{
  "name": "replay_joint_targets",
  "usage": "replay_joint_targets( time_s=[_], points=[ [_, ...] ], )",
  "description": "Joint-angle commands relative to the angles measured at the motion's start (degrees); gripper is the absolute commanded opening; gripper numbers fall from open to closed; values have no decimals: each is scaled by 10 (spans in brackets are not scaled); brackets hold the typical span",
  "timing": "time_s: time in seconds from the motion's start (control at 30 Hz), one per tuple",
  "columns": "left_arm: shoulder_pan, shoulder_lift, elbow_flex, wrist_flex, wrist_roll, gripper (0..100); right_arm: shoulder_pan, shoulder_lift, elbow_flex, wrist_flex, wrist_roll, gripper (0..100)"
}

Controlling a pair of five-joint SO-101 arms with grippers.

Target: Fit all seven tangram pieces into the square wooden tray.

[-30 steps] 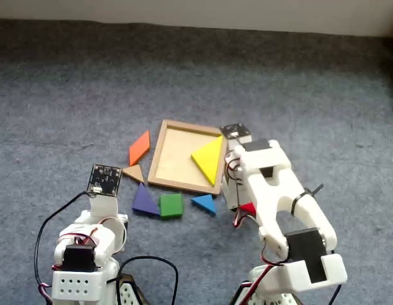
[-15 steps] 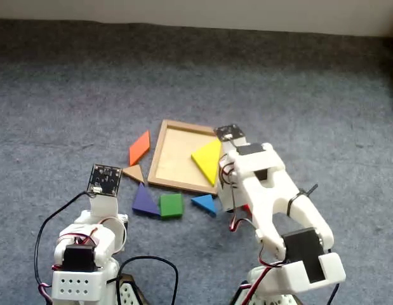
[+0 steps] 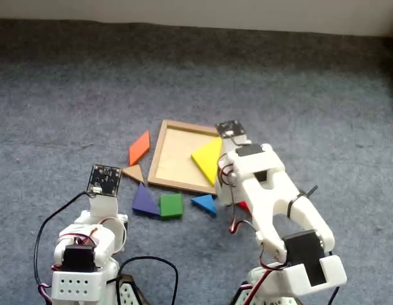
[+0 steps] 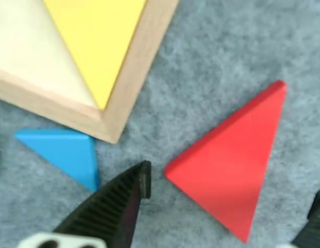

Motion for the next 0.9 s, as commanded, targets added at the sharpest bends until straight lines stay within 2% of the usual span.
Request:
replay_joint_targets(
  time_s=[0.0, 0.13, 0.33, 0.57, 0.87],
  points=[
    [-7, -17, 11, 2, 4, 6, -7, -20, 1, -14, -6, 398],
    [-7, -17, 11, 2, 4, 6, 12, -20, 1, -15, -4, 350],
    [-7, -17, 11, 2, 4, 6, 18, -7, 0, -14, -3, 350],
    [-7, -17, 11, 2, 4, 6, 18, 98, -42, 25, -3, 350],
    [-7, -17, 11, 2, 4, 6, 31, 105, -79, 39, -3, 348]
  ],
)
